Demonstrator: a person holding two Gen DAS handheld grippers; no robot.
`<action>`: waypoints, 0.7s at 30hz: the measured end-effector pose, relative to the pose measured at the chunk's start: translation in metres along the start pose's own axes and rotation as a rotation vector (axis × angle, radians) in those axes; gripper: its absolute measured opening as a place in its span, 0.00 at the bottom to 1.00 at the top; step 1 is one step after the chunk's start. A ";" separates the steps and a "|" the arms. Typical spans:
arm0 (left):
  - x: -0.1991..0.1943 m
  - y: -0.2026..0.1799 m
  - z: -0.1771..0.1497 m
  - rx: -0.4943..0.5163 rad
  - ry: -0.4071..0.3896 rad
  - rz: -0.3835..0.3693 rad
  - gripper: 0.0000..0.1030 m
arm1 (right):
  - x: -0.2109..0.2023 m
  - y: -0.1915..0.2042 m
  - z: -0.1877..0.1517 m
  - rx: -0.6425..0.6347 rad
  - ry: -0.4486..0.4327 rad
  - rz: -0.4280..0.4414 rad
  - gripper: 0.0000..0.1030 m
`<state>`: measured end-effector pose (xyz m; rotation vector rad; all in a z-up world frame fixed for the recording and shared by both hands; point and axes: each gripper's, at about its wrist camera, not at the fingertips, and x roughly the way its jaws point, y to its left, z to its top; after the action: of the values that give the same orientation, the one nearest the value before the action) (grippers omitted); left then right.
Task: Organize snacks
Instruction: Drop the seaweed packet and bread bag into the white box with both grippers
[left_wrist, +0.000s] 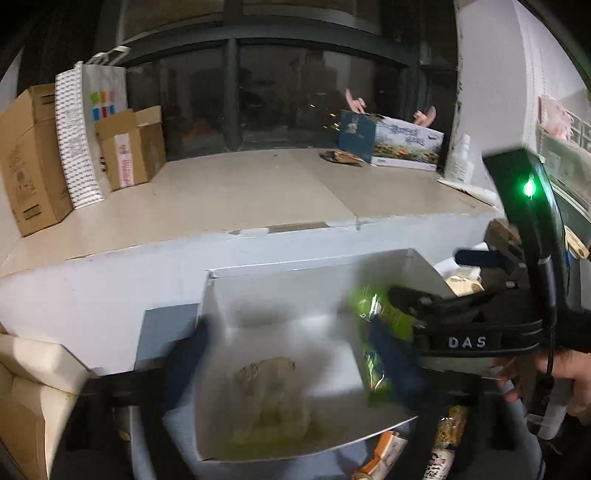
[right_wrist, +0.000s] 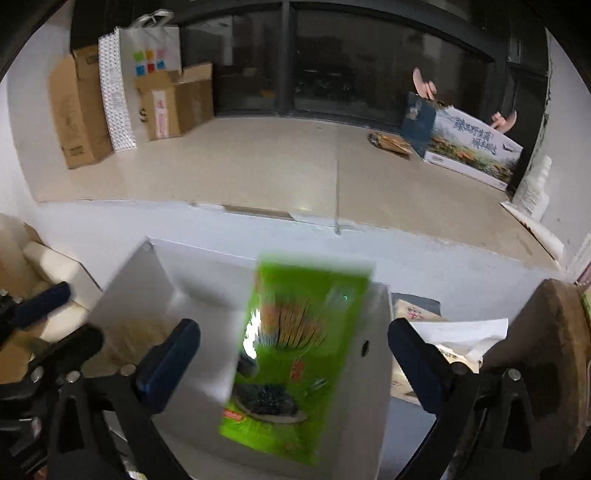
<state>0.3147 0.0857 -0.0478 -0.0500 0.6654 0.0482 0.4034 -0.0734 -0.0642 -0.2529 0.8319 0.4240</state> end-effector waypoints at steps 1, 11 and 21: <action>-0.003 0.003 -0.003 -0.009 -0.001 -0.005 1.00 | 0.001 -0.001 -0.001 -0.003 0.010 -0.005 1.00; -0.052 0.013 -0.015 -0.072 -0.021 -0.049 1.00 | -0.055 -0.030 -0.029 0.129 -0.085 0.200 1.00; -0.145 0.011 -0.058 -0.055 -0.124 -0.077 1.00 | -0.175 -0.015 -0.126 0.077 -0.312 0.337 1.00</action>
<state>0.1644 0.0889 -0.0044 -0.1247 0.5375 -0.0044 0.2227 -0.1808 -0.0133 0.0283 0.5816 0.7255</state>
